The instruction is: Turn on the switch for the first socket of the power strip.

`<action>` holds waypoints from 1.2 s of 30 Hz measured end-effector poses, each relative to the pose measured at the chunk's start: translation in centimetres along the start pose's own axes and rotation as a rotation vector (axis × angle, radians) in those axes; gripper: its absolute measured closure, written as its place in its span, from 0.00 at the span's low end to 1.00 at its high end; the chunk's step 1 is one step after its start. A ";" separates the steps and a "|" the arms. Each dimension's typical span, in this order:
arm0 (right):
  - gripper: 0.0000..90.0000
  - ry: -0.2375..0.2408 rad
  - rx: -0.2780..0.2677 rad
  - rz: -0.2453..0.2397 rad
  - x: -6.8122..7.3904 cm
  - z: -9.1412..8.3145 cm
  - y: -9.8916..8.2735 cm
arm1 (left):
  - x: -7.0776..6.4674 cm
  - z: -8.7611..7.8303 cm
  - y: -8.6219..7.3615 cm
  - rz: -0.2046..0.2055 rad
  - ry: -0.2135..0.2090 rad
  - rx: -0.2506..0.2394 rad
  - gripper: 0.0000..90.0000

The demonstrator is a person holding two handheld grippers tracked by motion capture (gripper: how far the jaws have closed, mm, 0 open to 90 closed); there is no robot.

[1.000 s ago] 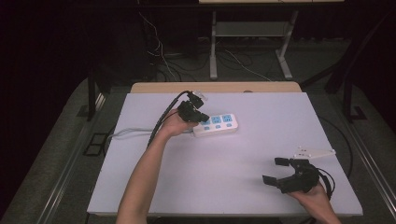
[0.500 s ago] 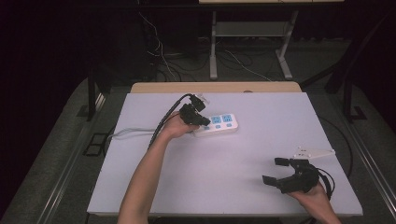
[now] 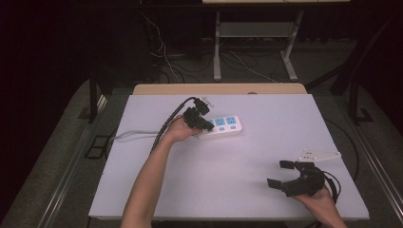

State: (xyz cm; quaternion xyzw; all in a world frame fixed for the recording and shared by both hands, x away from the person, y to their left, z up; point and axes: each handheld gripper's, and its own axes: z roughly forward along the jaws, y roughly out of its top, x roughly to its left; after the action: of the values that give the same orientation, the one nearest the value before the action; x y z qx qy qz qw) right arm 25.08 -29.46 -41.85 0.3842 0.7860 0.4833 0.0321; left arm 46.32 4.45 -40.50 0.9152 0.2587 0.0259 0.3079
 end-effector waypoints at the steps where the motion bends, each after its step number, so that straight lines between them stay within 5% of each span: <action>1: 0.02 -0.001 0.001 0.000 0.0 0.0 0.0 | 0.0 0.0 0.0 0.008 0.002 0.004 0.99; 11: 0.02 -0.007 -0.004 0.000 0.0 0.0 0.0 | 0.4 0.2 -1.3 -0.041 -0.027 -0.071 1.00; 22: 0.02 -0.021 -0.019 0.011 -0.2 -0.4 0.0 | 0.5 0.3 -1.5 -0.063 -0.036 -0.075 1.00; 36: 0.02 -0.022 -0.024 0.015 -0.4 -0.6 0.0 | 0.0 0.3 -1.1 -0.038 0.005 -0.059 1.00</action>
State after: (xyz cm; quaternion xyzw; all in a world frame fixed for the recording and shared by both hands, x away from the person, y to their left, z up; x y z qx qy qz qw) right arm 25.08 -30.14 -41.69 0.3949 0.7767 0.4888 0.0418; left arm 45.86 5.08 -41.37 0.9007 0.2758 0.0299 0.3344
